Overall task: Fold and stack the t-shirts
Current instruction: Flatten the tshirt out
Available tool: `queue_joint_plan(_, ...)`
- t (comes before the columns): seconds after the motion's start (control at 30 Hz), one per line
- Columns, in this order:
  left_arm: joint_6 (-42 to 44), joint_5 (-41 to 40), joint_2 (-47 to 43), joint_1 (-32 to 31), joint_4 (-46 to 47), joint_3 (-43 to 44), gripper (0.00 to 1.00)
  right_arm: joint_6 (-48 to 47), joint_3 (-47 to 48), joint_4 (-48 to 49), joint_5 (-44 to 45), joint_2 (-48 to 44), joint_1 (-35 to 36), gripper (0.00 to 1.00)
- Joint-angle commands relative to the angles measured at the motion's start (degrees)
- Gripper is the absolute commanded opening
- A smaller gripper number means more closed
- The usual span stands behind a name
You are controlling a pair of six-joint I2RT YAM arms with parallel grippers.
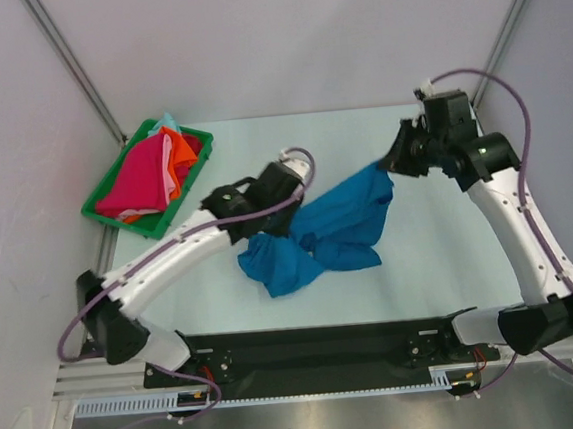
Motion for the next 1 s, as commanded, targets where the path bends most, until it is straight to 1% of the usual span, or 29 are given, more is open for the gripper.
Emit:
queue_joint_plan(0.0,6.4,-9.0,-10.7,3.8,-2.1,7.5,0.0,-4.6,15.0,-3.2,-5.3,-0.6,5.7,0.0)
queue_joint_plan(0.03,8.2,-9.4,-14.8,4.1,-1.5,8.2,0.0,-5.0,22.5,-3.4,-7.2,0.1,7.3,0.0)
queue_joint_plan(0.07,10.2,-9.7,-17.0,4.2,0.1,8.8,0.0,-5.2,25.6,-3.2,-7.8,0.1,9.1,0.0)
queue_joint_plan(0.1,14.6,-8.5,-19.2,4.2,1.0,9.5,0.0,-5.5,28.8,-3.1,-8.5,0.1,12.3,0.0)
queue_joint_plan(0.13,15.7,-7.6,-22.0,4.2,1.9,9.4,0.0,-5.7,31.2,-2.2,-8.8,-0.3,14.2,0.0)
queue_joint_plan(0.17,18.5,-6.8,-26.9,4.2,4.1,9.2,0.0,-5.7,34.2,-1.3,-9.2,-2.0,15.5,0.0)
queue_joint_plan(0.2,21.2,-4.5,-29.6,4.2,4.7,9.0,0.0,-5.5,34.8,-0.3,-9.2,-3.2,17.7,0.0)
queue_joint_plan(0.23,22.6,-3.2,-31.7,4.2,5.3,8.9,0.01,-4.6,35.1,0.5,-9.0,-4.6,18.3,0.0)
queue_joint_plan(0.3,22.8,-1.2,-35.9,4.2,5.4,9.0,0.0,-2.9,33.3,2.6,-7.1,-9.6,18.5,0.0)
queue_joint_plan(0.33,22.3,1.2,-36.7,4.2,3.8,9.2,0.0,-2.1,31.6,2.7,-6.6,-12.4,18.5,0.0)
queue_joint_plan(0.37,22.1,2.9,-36.7,4.2,3.0,9.2,0.0,-1.8,30.7,2.6,-6.2,-12.4,18.5,0.0)
queue_joint_plan(0.4,21.8,4.3,-36.1,4.2,2.2,9.2,0.0,-1.6,29.7,2.3,-3.7,-14.1,18.5,0.0)
queue_joint_plan(0.47,21.6,9.6,-34.2,4.2,1.1,8.4,0.0,-1.5,27.6,-0.2,0.5,-14.8,18.5,0.0)
queue_joint_plan(0.5,22.5,11.8,-33.2,4.2,1.3,6.4,0.0,-1.4,26.1,-1.2,5.6,-14.3,18.5,0.0)
queue_joint_plan(0.53,22.9,13.2,-30.5,4.2,1.8,5.2,0.0,-1.4,25.1,-2.2,8.0,-13.7,18.4,0.0)
queue_joint_plan(0.57,23.3,16.7,-29.2,4.6,3.9,3.7,0.0,-1.2,23.6,-2.8,9.0,-13.2,17.9,0.0)
queue_joint_plan(0.6,24.4,19.0,-27.6,5.4,5.2,0.6,0.0,-0.8,22.4,-3.1,13.2,-12.2,17.1,0.0)
queue_joint_plan(0.63,24.8,21.1,-24.2,6.5,6.6,-0.7,0.0,0.0,19.1,-3.2,13.6,-10.4,15.7,0.0)
queue_joint_plan(0.67,24.1,22.6,-21.5,8.9,8.5,-1.6,0.01,0.1,17.4,-2.5,12.4,-9.4,11.3,0.0)
queue_joint_plan(0.7,23.4,22.5,-19.0,10.3,9.4,-2.8,0.17,0.8,15.2,-1.4,10.3,-8.5,9.2,0.0)
queue_joint_plan(0.73,22.3,20.6,-12.7,11.7,10.3,-3.2,0.36,2.7,11.0,-1.3,8.3,-5.6,6.3,0.01)
queue_joint_plan(0.77,20.6,17.1,-8.8,13.8,10.1,-2.6,0.57,3.9,8.9,-0.7,3.8,-4.2,1.5,0.04)
queue_joint_plan(0.8,16.4,7.1,-4.7,14.7,4.6,2.2,0.59,4.4,5.9,0.7,-2.7,-2.7,-4.6,0.1)
queue_joint_plan(0.83,13.6,4.1,0.1,15.5,1.0,5.3,0.59,4.4,3.5,3.2,-3.3,-1.4,-6.8,0.3)
queue_joint_plan(0.87,11.9,2.9,5.5,16.3,-2.8,8.1,0.62,3.9,0.6,3.4,-3.7,1.8,-8.9,0.4)
queue_joint_plan(0.9,11.0,2.7,6.3,16.0,-3.9,9.8,0.64,2.4,0.1,3.4,-4.4,3.5,-12.4,0.45)
queue_joint_plan(0.93,10.9,3.1,5.7,15.6,-3.0,9.3,0.65,-0.9,0.2,1.4,-3.2,5.2,-13.2,0.54)
queue_joint_plan(0.97,10.4,3.7,2.6,15.2,-2.1,8.3,0.66,-2.8,0.3,0.4,-2.1,8.5,-13.2,0.58)
